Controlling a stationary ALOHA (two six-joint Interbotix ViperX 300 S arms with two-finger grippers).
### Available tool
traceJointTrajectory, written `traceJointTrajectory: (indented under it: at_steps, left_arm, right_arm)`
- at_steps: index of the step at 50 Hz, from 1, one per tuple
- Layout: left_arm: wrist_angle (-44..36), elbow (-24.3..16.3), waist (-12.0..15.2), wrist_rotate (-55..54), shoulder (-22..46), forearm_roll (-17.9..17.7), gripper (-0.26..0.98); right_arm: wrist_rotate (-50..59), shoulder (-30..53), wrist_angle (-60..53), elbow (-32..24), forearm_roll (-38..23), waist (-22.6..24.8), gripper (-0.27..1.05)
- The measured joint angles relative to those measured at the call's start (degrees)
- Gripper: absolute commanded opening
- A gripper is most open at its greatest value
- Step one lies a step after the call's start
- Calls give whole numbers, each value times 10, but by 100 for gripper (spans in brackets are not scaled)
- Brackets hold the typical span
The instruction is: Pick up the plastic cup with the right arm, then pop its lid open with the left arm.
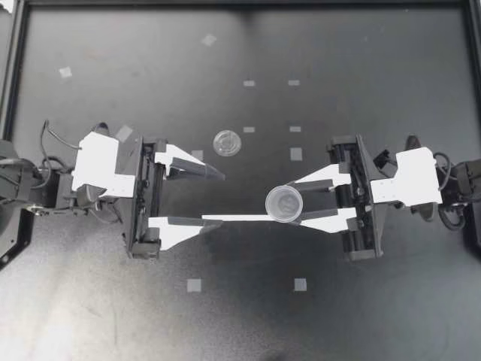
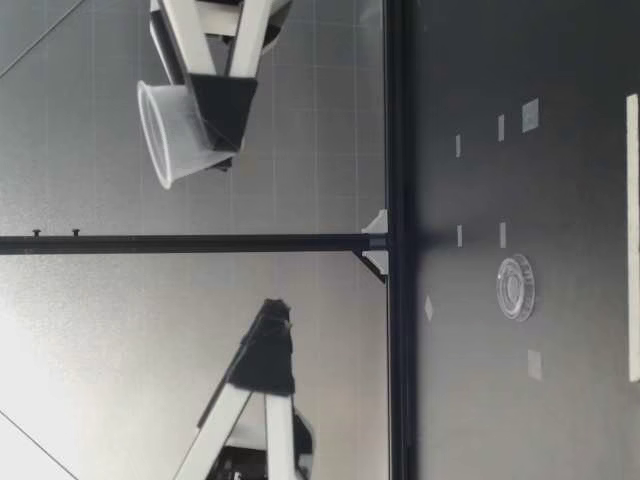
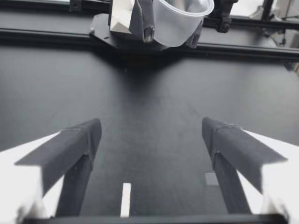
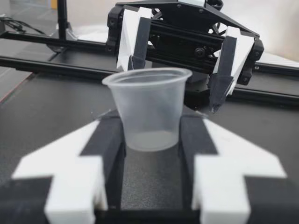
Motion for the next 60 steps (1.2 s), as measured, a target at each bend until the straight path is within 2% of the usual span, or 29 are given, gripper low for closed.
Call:
traceJointTrajectory:
  at_steps: [60]
  left_arm:
    - [0,-1,0,0,4,0,77]
  right_arm:
    - [4,7,0,0,0,-1,36]
